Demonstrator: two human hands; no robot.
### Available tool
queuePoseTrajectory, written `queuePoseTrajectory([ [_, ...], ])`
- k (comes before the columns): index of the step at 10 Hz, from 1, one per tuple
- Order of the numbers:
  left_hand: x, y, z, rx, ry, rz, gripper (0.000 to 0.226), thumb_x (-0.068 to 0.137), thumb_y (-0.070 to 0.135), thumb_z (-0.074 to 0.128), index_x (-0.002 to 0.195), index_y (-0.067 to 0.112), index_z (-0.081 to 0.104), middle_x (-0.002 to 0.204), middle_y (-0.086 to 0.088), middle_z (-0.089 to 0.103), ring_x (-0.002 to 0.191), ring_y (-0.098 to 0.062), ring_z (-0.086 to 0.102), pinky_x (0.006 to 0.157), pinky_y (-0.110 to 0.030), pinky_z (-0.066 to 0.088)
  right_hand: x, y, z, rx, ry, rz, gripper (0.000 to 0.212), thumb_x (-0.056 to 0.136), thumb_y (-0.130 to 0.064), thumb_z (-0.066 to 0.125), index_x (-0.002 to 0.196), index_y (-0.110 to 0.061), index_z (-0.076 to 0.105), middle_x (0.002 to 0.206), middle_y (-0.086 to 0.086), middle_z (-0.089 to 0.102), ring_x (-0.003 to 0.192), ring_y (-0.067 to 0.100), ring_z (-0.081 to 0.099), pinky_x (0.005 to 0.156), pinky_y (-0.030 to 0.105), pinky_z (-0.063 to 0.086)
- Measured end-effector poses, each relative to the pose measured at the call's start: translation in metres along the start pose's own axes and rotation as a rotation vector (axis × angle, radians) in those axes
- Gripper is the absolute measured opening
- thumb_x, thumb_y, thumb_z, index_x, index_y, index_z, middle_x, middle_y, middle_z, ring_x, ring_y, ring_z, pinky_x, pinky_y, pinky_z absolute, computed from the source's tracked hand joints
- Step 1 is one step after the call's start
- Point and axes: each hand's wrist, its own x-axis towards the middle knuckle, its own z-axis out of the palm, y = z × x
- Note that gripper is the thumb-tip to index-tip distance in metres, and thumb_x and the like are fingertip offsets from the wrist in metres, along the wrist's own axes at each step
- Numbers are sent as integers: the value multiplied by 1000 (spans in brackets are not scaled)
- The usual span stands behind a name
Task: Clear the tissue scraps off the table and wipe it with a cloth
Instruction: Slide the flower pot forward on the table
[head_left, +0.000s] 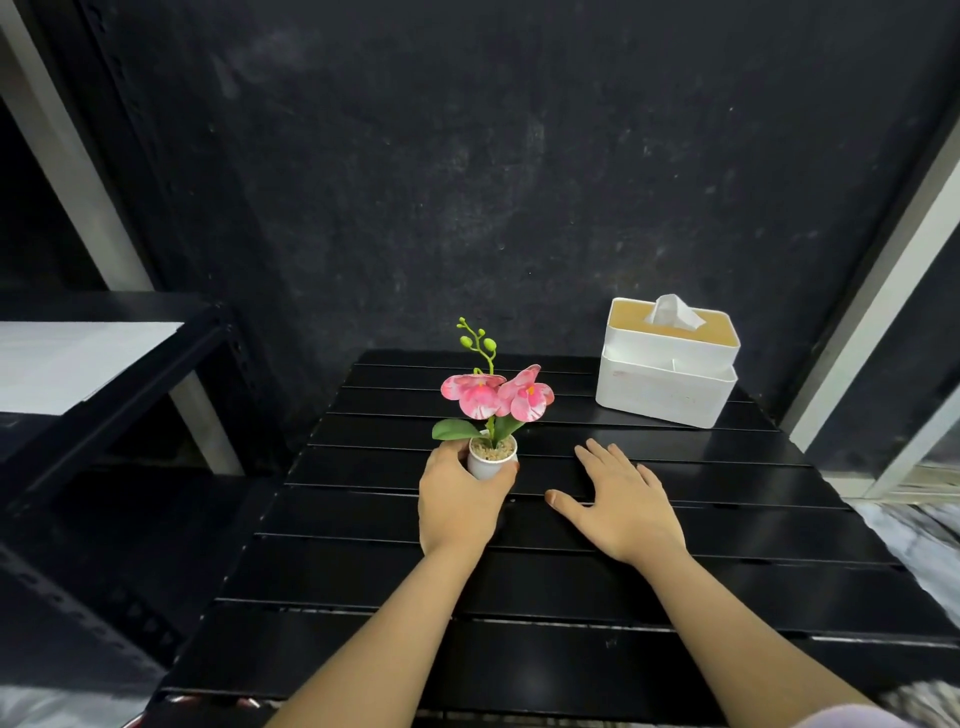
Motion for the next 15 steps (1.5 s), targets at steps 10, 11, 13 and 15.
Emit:
queuePoseTrajectory([
  [10, 1, -5, -2, 22, -4, -20, 48, 67, 35, 77, 109, 22, 58, 100, 10, 56, 86, -8, 53, 65, -22, 37, 0, 1, 1, 19, -9, 3, 78, 81, -68, 36, 145, -26, 20, 158, -7, 14, 146, 13, 6, 118, 38, 8],
  [11, 0, -5, -2, 30, 2, -24, 48, 67, 35, 77, 110, 22, 58, 99, 11, 54, 87, -9, 53, 67, -24, 38, 1, 1, 2, 16, -9, 4, 78, 81, -68, 36, 145, -26, 20, 158, -7, 14, 146, 13, 6, 118, 39, 8],
  [13, 0, -3, -2, 43, 8, -14, 45, 67, 34, 77, 106, 22, 58, 100, 10, 56, 86, -10, 53, 70, -27, 40, 0, 3, 3, 28, 4, -4, 79, 81, -69, 37, 145, -26, 21, 157, -6, 15, 146, 13, 6, 118, 39, 9],
  [15, -1, -1, -4, 42, -13, -15, 47, 66, 33, 78, 107, 22, 57, 101, 9, 54, 87, -10, 52, 71, -27, 40, -2, 2, -2, 84, -11, -2, 77, 81, -66, 41, 145, -27, 21, 157, -7, 15, 146, 13, 6, 119, 39, 8],
])
